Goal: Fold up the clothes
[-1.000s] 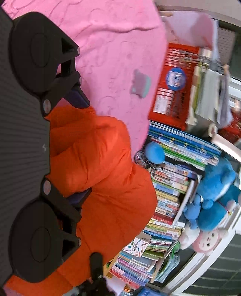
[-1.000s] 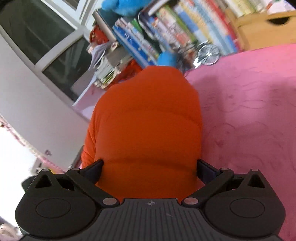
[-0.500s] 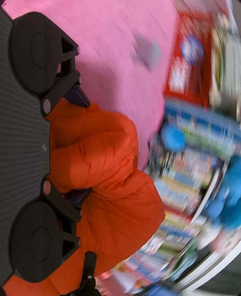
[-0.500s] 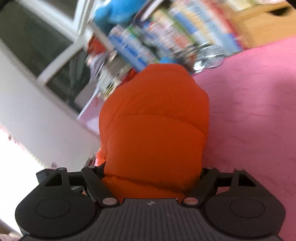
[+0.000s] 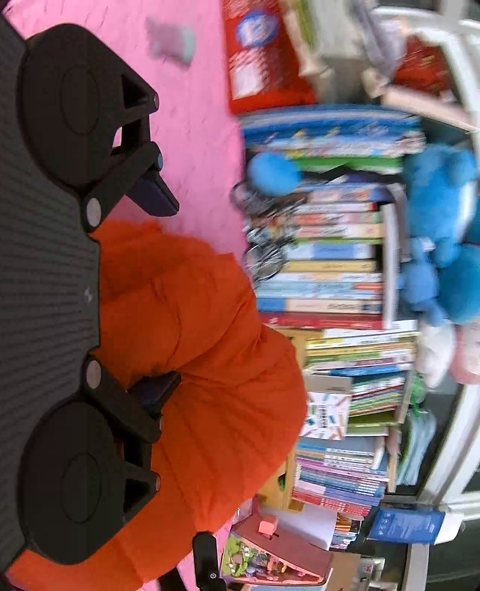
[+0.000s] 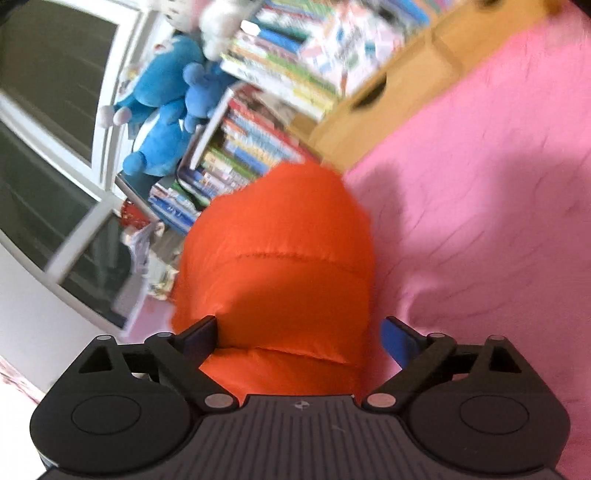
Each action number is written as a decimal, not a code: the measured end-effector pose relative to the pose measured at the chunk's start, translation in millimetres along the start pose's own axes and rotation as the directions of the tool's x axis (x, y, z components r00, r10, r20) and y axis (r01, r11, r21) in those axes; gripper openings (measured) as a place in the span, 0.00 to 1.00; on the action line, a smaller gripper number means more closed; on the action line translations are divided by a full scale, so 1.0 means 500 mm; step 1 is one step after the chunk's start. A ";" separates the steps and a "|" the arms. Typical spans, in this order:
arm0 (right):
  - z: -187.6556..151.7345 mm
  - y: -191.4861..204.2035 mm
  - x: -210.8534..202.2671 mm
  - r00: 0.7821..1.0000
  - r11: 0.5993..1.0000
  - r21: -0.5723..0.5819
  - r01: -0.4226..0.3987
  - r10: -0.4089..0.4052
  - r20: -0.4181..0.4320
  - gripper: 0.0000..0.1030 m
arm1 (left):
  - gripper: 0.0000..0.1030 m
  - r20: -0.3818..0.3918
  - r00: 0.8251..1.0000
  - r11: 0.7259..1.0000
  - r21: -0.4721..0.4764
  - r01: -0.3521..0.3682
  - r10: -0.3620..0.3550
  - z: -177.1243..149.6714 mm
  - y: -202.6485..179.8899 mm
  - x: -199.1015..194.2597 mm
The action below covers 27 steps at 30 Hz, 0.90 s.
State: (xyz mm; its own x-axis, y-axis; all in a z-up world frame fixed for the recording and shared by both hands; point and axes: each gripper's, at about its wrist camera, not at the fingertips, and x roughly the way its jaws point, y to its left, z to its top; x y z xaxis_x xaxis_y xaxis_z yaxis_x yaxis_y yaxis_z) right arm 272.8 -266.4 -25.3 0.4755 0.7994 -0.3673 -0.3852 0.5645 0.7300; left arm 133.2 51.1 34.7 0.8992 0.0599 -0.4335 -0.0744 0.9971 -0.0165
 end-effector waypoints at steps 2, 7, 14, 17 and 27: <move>-0.013 0.041 -0.040 0.992 0.982 -0.152 0.107 -0.096 0.077 0.92 | 0.88 0.040 0.999 0.999 0.030 -0.029 0.028 0.001 -0.006 -0.029; -0.091 0.193 -0.113 0.952 0.810 -0.516 0.280 -0.168 0.254 0.74 | 0.88 0.100 0.991 0.995 0.033 -0.096 0.092 -0.012 -0.026 -0.073; -0.088 0.349 -0.016 0.926 0.585 -0.724 0.365 -0.144 0.350 0.68 | 0.88 0.140 0.971 0.974 0.094 -0.207 0.193 0.005 -0.072 -0.044; -0.056 0.378 0.052 0.960 0.631 -0.727 0.273 -0.124 0.253 0.57 | 0.88 0.107 0.973 0.970 0.110 -0.218 0.206 -0.010 -0.086 -0.021; -0.068 0.356 0.211 0.951 0.533 -0.804 0.264 -0.282 0.125 0.61 | 0.88 0.046 0.983 0.982 0.045 -0.181 0.179 -0.064 -0.088 0.022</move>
State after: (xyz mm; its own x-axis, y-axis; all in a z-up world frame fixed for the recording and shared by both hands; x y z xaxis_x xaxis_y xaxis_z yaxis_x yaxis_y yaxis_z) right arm 227.7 -74.5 46.3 0.6597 0.5753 -0.4835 -0.7157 0.6772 -0.1707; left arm 132.7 6.3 1.7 0.8903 0.2393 -0.3875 -0.2163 0.9709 0.1026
